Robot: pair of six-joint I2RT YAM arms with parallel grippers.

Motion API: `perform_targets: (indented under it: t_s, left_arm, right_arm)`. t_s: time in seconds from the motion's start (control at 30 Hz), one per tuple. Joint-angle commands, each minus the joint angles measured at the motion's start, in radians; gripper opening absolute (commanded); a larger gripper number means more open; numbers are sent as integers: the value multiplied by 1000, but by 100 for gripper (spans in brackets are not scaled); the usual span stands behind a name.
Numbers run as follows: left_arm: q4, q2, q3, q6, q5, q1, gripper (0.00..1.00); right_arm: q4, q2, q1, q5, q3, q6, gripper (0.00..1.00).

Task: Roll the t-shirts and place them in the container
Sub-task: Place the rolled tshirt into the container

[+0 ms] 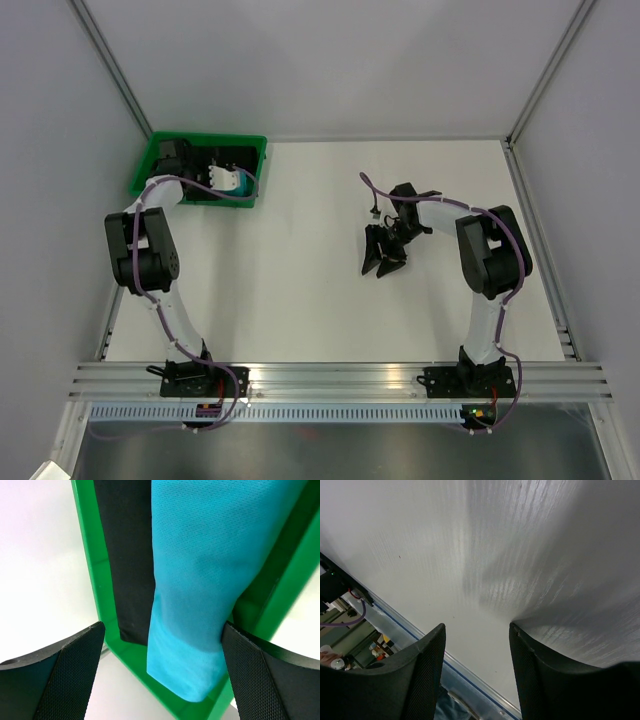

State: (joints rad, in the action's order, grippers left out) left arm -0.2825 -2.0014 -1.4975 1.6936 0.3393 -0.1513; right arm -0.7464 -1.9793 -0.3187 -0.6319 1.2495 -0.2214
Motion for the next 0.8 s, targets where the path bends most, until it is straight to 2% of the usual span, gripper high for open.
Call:
perform_targets:
  t_s: [0.0, 0.23, 0.3, 0.43, 0.47, 0.5, 0.57, 0.6, 0.77]
  left_arm:
    - [-6, 70, 28, 46, 9, -8, 100]
    - [-4, 147, 98, 90, 23, -10, 100]
    - [-4, 191, 105, 55, 52, -10, 100]
    - [34, 188, 45, -170, 69, -8, 99]
    - [39, 162, 27, -278, 52, -10, 96]
    - [42, 144, -13, -332, 29, -7, 82]
    - [55, 116, -47, -478, -40, -8, 62]
    - [63, 92, -65, -515, -63, -8, 43]
    - [78, -9, -105, -627, -232, -13, 6]
  right_arm:
    - [-13, -15, -5, -8, 39, 30, 60]
    - [-11, -16, -5, -17, 41, 40, 60]
    - [-2, -15, -3, -18, 39, 39, 60]
    - [19, -12, -5, -28, 27, 28, 60]
    - [22, -12, -5, -31, 22, 25, 59]
    - [24, -12, -5, -31, 21, 27, 59]
    - [28, -10, -6, -34, 14, 27, 59]
    - [28, -7, -5, -34, 13, 25, 58]
    - [35, -7, -5, -37, 8, 24, 58]
